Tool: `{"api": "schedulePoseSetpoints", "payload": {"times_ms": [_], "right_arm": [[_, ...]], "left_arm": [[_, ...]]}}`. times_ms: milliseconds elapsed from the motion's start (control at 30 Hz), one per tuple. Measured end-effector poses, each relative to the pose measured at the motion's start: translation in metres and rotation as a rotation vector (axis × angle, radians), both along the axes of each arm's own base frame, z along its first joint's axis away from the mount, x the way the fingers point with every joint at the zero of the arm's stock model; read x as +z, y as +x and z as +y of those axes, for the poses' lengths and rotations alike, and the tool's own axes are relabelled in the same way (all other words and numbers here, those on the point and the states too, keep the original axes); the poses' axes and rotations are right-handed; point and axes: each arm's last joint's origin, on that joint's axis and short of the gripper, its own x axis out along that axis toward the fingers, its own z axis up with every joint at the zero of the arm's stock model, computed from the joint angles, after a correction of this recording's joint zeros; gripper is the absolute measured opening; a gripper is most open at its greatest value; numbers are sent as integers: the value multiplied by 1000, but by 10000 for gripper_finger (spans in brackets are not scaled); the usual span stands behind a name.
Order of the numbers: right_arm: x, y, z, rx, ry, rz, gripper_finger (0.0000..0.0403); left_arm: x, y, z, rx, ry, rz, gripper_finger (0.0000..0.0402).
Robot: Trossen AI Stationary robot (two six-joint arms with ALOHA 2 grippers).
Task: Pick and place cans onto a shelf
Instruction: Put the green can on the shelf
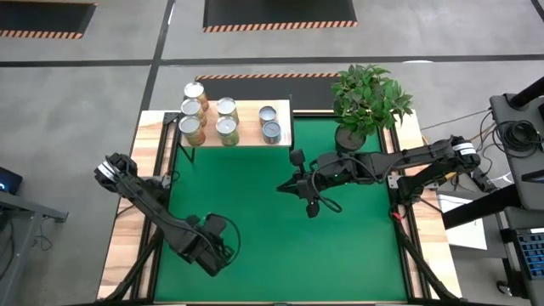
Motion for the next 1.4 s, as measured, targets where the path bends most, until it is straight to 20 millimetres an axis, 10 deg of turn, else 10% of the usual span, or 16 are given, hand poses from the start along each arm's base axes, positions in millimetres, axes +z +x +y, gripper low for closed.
{"api": "schedulePoseSetpoints", "payload": {"times_ms": [633, 1400], "right_arm": [[0, 0, 0, 6, -15, -1, 9], [-1, 0, 0, 5, -13, 2, 9]], "left_arm": [[-28, 3, 0, 270, -47, 134, 392], [-53, -1, 2, 256, -22, 156, 323]]}}
